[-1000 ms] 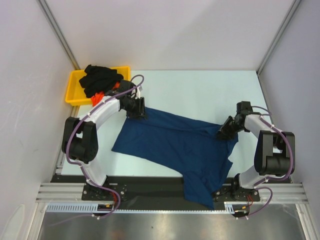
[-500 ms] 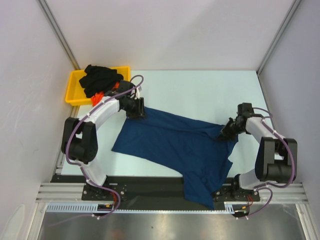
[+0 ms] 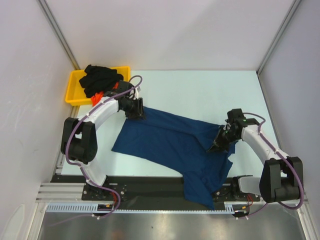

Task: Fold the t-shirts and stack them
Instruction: Fold the tshirt

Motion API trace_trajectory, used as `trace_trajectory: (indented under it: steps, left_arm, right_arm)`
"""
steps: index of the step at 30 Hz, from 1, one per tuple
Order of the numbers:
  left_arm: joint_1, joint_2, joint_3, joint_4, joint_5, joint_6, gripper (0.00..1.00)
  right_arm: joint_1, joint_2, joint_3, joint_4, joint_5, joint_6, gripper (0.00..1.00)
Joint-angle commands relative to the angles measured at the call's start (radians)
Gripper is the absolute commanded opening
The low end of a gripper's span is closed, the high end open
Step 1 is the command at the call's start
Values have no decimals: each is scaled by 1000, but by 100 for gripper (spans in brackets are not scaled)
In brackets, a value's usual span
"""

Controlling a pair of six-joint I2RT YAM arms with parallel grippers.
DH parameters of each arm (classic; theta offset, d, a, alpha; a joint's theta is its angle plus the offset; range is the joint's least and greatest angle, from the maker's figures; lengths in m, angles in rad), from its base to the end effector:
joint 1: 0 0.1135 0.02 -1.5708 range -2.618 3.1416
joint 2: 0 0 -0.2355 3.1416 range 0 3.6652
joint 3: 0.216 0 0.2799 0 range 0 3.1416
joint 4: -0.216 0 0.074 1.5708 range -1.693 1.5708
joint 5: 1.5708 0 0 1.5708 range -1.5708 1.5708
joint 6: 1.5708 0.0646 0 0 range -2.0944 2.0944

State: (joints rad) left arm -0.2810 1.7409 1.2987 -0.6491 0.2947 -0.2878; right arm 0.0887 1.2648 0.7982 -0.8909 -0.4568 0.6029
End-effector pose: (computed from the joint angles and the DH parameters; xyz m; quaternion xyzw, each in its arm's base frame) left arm 0.3746 -0.1277 0.1623 0.0316 0.9610 -0.2028 0.1854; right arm 0.2447 0.0504 0.1397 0.2230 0.9428 0.2469 0.0212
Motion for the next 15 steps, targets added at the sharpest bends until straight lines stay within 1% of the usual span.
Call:
trace_trajectory:
  steps: [1, 8, 11, 15]
  left_arm:
    - [8, -44, -16, 23, 17, 12, 47]
    - [9, -47, -10, 22, 26, 15, 47]
    - [12, -49, -13, 23, 24, 16, 47]
    - [12, -52, -19, 25, 24, 15, 48]
  right_arm:
    - [51, -16, -13, -37, -34, 38, 0]
    - [62, -13, -17, -69, -69, 37, 0]
    - [71, -13, -1, -92, -60, 35, 0]
    - [88, -5, 13, -105, -89, 37, 0]
